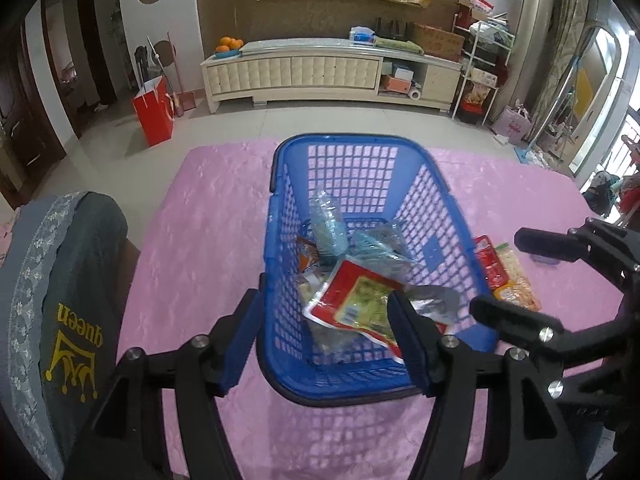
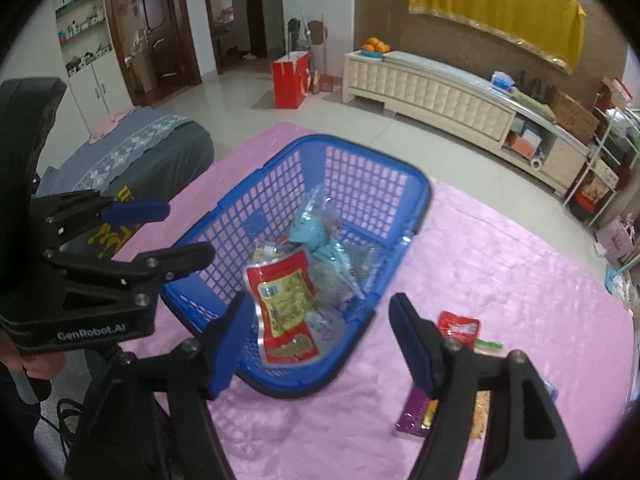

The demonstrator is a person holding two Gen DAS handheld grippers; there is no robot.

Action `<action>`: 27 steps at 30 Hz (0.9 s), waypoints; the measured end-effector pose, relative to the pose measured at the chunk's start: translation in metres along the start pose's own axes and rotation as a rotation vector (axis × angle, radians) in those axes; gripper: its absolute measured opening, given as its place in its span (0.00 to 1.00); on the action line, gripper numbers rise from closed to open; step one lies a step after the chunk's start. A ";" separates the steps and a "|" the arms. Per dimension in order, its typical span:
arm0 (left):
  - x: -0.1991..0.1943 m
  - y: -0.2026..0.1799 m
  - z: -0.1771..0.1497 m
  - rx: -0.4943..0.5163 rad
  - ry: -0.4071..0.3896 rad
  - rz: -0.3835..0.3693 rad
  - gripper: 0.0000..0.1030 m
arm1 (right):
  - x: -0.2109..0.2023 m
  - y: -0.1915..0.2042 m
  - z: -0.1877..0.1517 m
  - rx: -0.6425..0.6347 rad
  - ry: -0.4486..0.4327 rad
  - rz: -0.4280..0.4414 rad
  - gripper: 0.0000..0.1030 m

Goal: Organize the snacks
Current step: 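Move both open grippers back over the remaining snacks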

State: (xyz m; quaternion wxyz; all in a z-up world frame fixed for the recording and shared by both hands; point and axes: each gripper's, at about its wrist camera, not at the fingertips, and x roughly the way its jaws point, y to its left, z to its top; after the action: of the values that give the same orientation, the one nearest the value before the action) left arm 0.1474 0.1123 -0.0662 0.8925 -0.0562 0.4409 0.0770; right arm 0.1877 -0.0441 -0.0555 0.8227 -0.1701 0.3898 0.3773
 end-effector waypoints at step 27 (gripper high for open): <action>-0.032 -0.161 0.010 0.218 -0.059 -0.120 0.74 | -0.097 -0.117 -0.080 0.198 -0.052 -0.183 0.75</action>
State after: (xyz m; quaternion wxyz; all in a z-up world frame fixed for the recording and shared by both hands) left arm 0.1662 -0.0468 -0.0298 0.9088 0.0171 0.4161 -0.0231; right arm 0.1951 -0.2145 -0.0337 0.8763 -0.1130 0.3865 0.2645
